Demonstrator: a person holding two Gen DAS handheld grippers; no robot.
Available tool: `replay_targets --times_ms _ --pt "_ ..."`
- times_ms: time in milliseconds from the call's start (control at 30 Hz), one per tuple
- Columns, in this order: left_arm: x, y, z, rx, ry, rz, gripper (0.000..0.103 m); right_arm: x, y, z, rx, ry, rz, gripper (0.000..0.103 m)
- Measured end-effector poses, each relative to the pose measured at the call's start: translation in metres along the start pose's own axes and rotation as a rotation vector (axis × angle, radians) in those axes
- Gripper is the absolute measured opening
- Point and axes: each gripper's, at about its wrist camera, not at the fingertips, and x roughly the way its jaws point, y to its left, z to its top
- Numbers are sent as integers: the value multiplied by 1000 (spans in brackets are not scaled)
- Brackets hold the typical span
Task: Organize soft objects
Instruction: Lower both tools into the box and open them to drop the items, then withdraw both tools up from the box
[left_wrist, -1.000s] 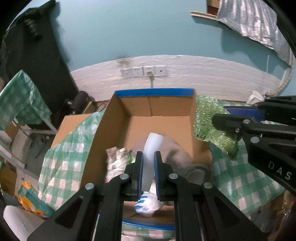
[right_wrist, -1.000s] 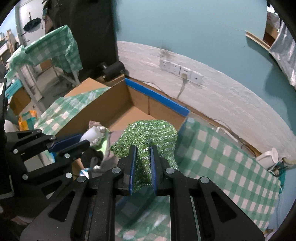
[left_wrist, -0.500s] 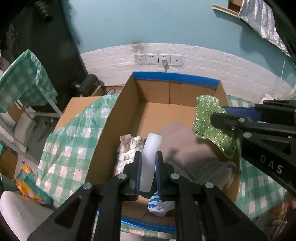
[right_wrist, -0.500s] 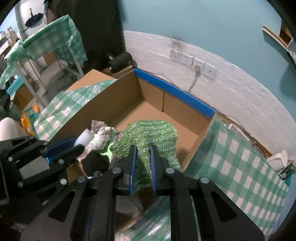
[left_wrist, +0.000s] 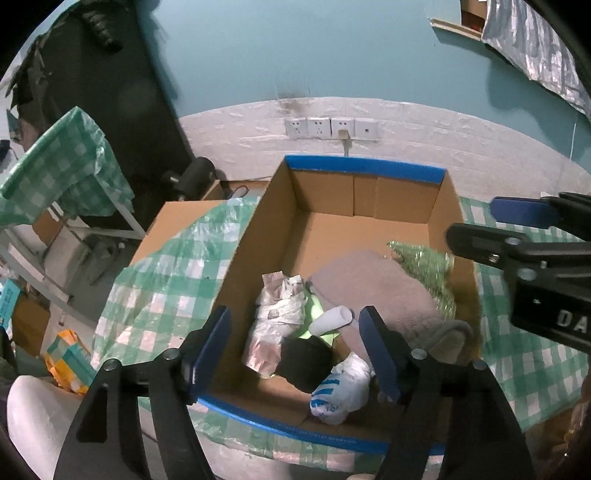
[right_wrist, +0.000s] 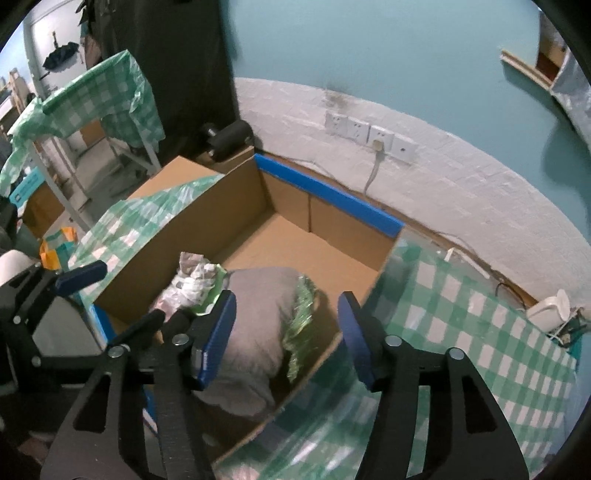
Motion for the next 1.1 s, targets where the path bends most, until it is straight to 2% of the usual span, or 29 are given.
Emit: replay_targets --times_ms 100,267,333,600,667,700,800,1100 --pt "-12 -1 0 5 -25 -4 81 -16 -5 -4 8 -14 -12 60" --pt "-35 -5 0 24 -62 -20 83 -44 -17 -7 47 -45 -39 61" --pt "-43 -6 0 27 -78 -26 89 -57 -22 -8 64 -71 -51 62" --pt "-72 -13 -2 47 -143 -32 93 -95 -34 -22 118 -105 -97 63" --pt "-77 -17 -3 53 -155 -38 97 -102 -35 -27 120 -111 -109 63" --pt "-80 -20 -3 56 -161 -40 102 -106 -36 -29 118 -114 -122 63" --pt "-87 -28 -5 71 -171 -48 102 -113 -41 -37 128 -116 -144 64" --pt "-98 -45 -4 84 -189 -92 102 -120 -60 -65 190 -112 -138 64"
